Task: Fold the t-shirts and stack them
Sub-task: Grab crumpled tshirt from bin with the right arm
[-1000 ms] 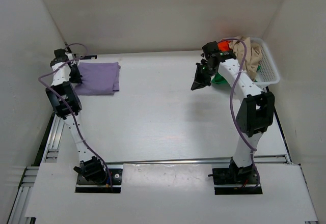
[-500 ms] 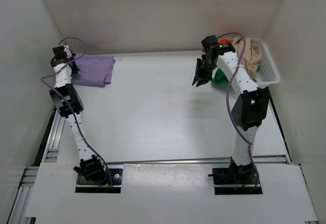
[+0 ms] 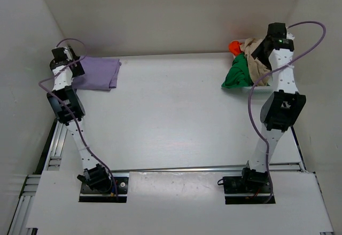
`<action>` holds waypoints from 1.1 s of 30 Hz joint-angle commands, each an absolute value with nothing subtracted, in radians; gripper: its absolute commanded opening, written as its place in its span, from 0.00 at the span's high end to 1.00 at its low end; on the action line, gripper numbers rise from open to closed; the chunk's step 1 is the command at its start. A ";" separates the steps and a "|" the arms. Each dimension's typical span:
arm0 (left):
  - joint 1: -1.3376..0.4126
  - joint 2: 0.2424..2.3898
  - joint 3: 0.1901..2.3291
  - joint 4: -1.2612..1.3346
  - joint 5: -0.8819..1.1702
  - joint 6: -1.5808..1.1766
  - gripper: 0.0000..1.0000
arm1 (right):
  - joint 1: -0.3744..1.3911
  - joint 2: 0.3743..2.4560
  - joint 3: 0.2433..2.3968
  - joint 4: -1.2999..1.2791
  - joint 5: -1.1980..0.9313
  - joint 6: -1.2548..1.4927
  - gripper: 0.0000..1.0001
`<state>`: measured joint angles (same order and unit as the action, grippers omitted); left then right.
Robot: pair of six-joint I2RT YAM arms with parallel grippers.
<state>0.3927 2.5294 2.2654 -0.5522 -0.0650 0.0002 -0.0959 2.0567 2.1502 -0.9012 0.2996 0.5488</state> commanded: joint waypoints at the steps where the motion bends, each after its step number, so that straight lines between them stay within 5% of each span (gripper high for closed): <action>1: 0.358 2.321 2.186 -0.540 -0.107 0.000 0.00 | -0.106 2.195 2.246 -0.787 0.351 0.600 0.26; 9: 0.186 2.319 2.054 -0.540 -0.118 0.000 0.00 | -0.147 2.307 2.187 -0.649 0.269 0.641 0.31; 10: 0.177 2.366 2.063 -0.540 -0.127 0.000 0.00 | -0.147 2.316 2.187 -0.634 0.268 0.641 0.38; 11: 0.164 2.393 2.075 -0.540 -0.127 0.000 0.00 | -0.147 2.325 2.210 -0.634 0.268 0.641 0.55; 15: 0.155 2.520 2.199 -0.540 -0.167 0.000 0.00 | -0.147 2.269 2.204 -0.606 0.319 0.624 0.86; 19: 0.155 2.623 2.321 -0.540 -0.187 0.000 0.00 | -0.135 2.172 2.181 -0.585 0.452 0.519 0.99; 26: 0.155 2.707 2.451 -0.531 -0.176 0.000 0.00 | -0.126 2.005 2.143 -0.574 0.548 0.419 0.99; 33: 0.123 2.554 2.425 -0.531 -0.144 0.000 0.00 | -0.115 1.887 2.178 -0.543 0.560 0.399 0.99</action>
